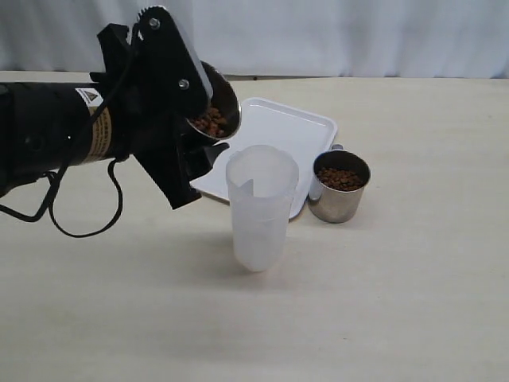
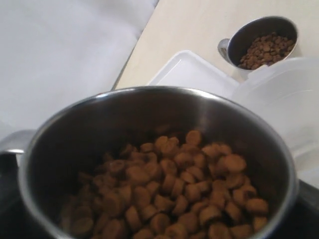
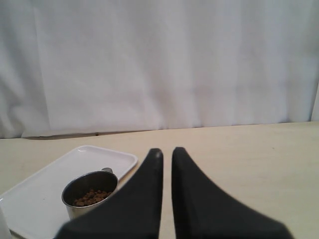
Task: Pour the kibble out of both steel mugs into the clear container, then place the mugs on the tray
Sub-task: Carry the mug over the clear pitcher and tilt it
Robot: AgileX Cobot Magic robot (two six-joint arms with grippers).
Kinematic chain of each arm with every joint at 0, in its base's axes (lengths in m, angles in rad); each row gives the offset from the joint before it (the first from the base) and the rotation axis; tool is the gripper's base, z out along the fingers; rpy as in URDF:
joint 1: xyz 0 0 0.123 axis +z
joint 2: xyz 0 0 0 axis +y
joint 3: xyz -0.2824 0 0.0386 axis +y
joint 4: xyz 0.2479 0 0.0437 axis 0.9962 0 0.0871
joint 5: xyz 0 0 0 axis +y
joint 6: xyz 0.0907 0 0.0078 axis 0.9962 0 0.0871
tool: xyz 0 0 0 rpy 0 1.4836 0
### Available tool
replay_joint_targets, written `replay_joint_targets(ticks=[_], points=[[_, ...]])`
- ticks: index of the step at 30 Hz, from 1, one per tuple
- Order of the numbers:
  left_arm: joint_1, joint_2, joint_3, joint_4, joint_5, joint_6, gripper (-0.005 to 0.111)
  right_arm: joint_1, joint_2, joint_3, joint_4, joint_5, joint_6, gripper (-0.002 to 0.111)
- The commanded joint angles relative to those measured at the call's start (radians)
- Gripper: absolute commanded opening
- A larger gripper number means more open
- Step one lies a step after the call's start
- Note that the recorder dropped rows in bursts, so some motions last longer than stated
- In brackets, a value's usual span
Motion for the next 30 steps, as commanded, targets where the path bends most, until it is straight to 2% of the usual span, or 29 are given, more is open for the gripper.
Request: replay_joint_targets(ticks=[1,4,9,14,17,22,30], points=[[-0.003,-0.009,-0.001,0.004,-0.002,0.016,0.000,-0.006,-0.004,0.004,0.005,-0.011,-0.004,0.005],[-0.020,-0.009,-0.001,0.002,-0.019,0.016,0.000,-0.006,-0.004,0.004,0.005,-0.011,-0.004,0.005],[-0.061,-0.009,0.001,0.002,0.060,0.034,0.000,-0.006,-0.004,0.004,0.005,-0.011,-0.004,0.005],[-0.061,-0.009,0.012,0.004,0.065,0.049,0.000,-0.006,-0.004,0.004,0.005,-0.011,-0.004,0.005],[-0.061,0.001,0.015,0.006,0.113,0.062,0.000,-0.006,-0.004,0.004,0.005,-0.011,-0.004,0.005],[-0.061,0.020,0.010,0.088,0.085,0.064,0.000,-0.006,-0.004,0.004,0.005,-0.011,-0.004,0.005],[-0.061,0.020,-0.012,0.106,0.086,0.061,0.000,-0.006,-0.004,0.004,0.005,-0.011,-0.004,0.005]])
